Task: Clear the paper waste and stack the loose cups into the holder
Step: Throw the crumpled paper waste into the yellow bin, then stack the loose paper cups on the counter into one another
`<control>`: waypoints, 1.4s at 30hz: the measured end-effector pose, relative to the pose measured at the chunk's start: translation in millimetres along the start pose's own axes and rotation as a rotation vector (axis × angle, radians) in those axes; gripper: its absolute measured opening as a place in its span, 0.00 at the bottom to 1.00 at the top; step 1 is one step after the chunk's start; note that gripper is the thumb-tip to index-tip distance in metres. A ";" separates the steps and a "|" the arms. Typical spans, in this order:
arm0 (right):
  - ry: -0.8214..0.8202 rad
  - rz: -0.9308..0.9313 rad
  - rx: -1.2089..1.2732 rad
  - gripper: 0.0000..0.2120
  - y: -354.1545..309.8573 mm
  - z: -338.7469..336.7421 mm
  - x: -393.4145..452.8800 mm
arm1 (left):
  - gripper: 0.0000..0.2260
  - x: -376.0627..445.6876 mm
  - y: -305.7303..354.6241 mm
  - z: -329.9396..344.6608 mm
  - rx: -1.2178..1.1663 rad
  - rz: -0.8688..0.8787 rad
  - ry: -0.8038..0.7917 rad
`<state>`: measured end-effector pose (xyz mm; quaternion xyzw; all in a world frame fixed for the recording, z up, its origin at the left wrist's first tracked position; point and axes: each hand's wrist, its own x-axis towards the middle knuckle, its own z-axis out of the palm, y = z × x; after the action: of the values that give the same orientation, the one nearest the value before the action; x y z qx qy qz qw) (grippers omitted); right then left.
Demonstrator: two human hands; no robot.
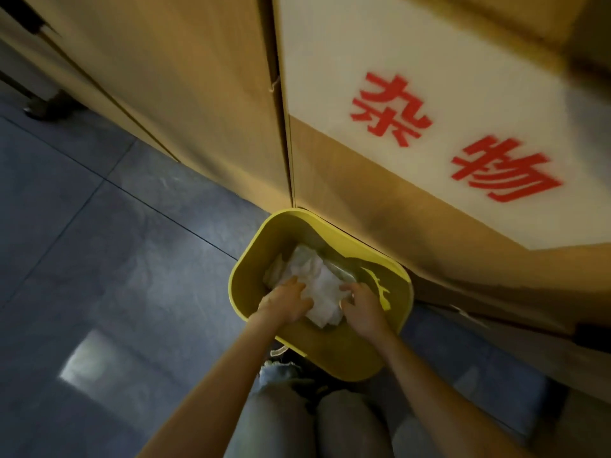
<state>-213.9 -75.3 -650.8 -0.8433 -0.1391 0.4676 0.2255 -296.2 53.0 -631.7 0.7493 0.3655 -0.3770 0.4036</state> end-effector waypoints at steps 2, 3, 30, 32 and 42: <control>0.026 -0.045 -0.013 0.15 -17.5 -14.3 -19.7 | 0.21 -23.5 9.6 -11.1 -0.007 -0.008 0.011; 0.034 -0.066 -0.022 0.15 -28.7 -23.7 -31.9 | 0.21 -38.1 15.7 -18.3 -0.004 -0.001 0.006; 0.658 -0.359 0.158 0.07 -263.4 -383.0 -328.7 | 0.09 -368.4 328.5 -244.8 0.043 0.834 0.544; 0.734 -0.349 0.189 0.08 -255.6 -402.8 -323.2 | 0.09 -361.7 346.6 -244.5 0.037 0.851 0.622; 0.691 -0.294 0.152 0.28 -222.3 -444.8 -255.3 | 0.30 -285.6 386.9 -241.7 0.193 0.645 0.806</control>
<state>25.7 -109.2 -146.9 -0.9031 -0.1392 0.1273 0.3859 -29.5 38.8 -164.5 0.9430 0.2061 0.0528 0.2558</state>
